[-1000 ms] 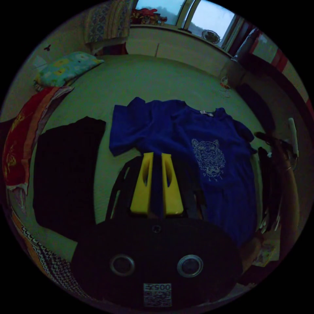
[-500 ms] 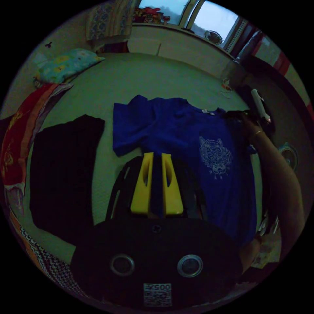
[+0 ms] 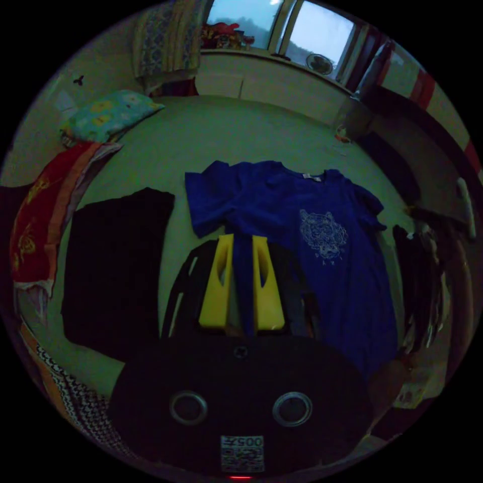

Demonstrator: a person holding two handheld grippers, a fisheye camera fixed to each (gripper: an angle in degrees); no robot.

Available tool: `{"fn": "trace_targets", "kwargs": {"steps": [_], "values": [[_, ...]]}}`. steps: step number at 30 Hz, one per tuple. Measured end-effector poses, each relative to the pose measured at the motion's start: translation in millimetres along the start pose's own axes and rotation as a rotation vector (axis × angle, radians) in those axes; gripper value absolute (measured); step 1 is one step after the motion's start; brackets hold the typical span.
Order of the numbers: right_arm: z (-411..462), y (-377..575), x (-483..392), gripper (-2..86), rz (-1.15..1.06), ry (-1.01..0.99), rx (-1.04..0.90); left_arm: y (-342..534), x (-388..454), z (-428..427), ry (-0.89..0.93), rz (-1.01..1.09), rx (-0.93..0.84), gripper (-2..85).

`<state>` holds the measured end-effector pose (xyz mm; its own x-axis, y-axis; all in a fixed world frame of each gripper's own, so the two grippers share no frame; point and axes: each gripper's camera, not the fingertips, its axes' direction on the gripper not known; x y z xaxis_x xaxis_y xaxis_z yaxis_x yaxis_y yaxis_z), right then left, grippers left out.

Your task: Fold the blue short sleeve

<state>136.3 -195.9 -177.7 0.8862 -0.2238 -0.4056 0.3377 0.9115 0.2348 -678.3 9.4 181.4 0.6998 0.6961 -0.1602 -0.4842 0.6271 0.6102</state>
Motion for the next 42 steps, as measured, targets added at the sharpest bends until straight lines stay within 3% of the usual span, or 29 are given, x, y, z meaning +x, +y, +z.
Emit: {"fn": "trace_targets", "kwargs": {"steps": [6,15,24,26,30,32,42], "values": [[-102,178,-39,9.7,-0.068,0.056,0.043,74,42,-85,-0.102,0.093,0.062,8.5],[-154,345,-57,12.0,0.037,0.007,-0.049,234,78,-159,-0.118,0.064,-0.065,11.7],[-180,432,-80,7.9,0.088,0.074,-0.124,327,77,-148,-0.090,-0.033,-0.212,13.4],[-194,447,-85,6.8,0.081,0.102,-0.111,342,76,-138,-0.049,-0.060,-0.317,12.1],[-236,480,-87,-0.5,0.095,0.112,-0.106,357,76,-157,-0.054,-0.070,-0.313,9.8],[-255,495,-86,-0.9,0.083,0.102,-0.082,364,74,-170,-0.095,-0.063,-0.357,4.4],[-377,559,-67,-1.1,0.088,-0.046,0.024,393,59,-259,-0.071,-0.064,-0.235,0.4]]}}
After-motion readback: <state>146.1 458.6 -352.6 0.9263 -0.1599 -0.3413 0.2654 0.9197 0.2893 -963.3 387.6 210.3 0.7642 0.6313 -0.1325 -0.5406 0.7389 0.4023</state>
